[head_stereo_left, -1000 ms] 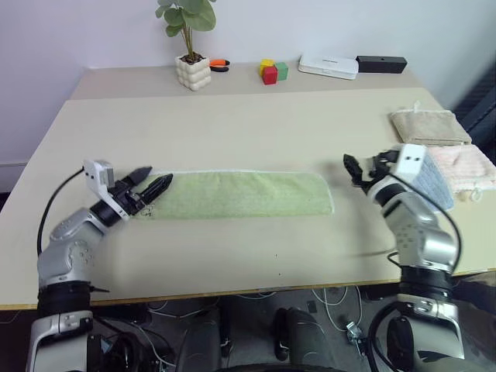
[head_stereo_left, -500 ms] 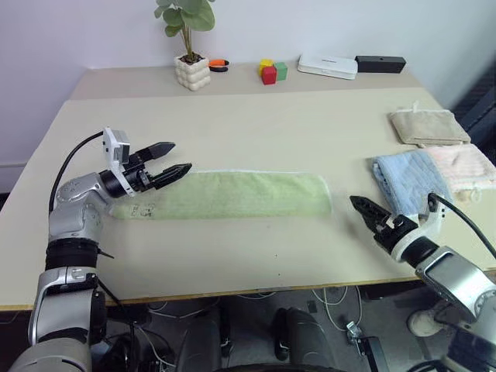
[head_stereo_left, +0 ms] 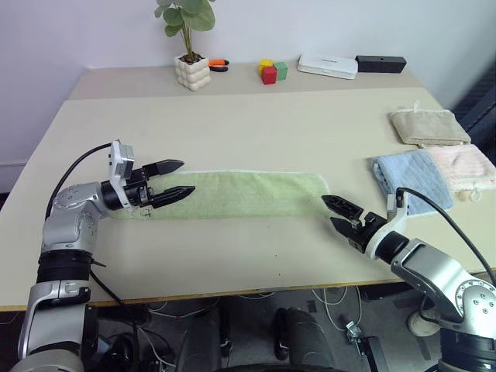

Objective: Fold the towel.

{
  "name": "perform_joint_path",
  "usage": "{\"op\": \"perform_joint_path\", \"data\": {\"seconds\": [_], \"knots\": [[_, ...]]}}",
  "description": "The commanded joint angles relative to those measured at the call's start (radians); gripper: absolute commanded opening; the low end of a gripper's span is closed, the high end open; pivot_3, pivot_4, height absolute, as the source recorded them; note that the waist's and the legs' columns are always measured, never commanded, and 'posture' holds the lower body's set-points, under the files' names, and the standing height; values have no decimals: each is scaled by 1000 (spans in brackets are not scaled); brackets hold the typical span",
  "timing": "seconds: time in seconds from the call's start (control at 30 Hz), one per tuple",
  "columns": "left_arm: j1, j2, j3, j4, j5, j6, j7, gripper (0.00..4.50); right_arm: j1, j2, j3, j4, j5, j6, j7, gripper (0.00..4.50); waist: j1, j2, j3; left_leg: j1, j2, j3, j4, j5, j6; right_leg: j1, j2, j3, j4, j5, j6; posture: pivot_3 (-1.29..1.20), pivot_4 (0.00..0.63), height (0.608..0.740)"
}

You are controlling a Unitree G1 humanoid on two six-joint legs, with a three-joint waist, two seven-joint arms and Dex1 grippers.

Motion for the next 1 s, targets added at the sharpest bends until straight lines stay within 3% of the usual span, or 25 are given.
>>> {"op": "perform_joint_path", "data": {"seconds": [0.03, 0.43, 0.57, 0.73, 1.0], "knots": [[32, 46, 31, -90, -52, 58, -23, 4393, -26, -25, 17, 36, -7, -24, 10, 4443, -1, 0, 0, 0, 0, 0, 0, 0, 0, 0, 0, 0, 0, 0, 0, 0, 150, 740], [84, 81, 80, -152, -102, 95, -14, 4393, -175, 31, 54, 225, -162, -70, 68, 4443, -2, -1, -1, 1, 0, 0, 0, 0, 0, 1, 0, 0, -1, 0, 0, 0, 150, 740], [84, 81, 86, -142, -97, 75, -2, 4500, -208, 63, 66, 228, -179, -50, 86, 2717, -2, -1, 0, 0, 0, 0, 0, 0, 0, 1, 0, 0, -1, 0, 0, 0, 150, 740], [88, 71, 83, -146, -100, 67, 5, 4500, -214, 58, 42, 241, -226, -47, 101, 83, -3, -1, -1, 0, 0, 0, -1, 0, 0, 1, 0, 0, -2, 0, 0, 0, 150, 740], [75, 51, 61, -121, -95, 51, -12, 4500, -282, -191, -14, 343, -443, 24, 291, 25, 3, 0, 0, -1, 0, 0, 0, -1, 2, 1, -1, 0, -6, 0, 0, 0, 150, 740]]}}
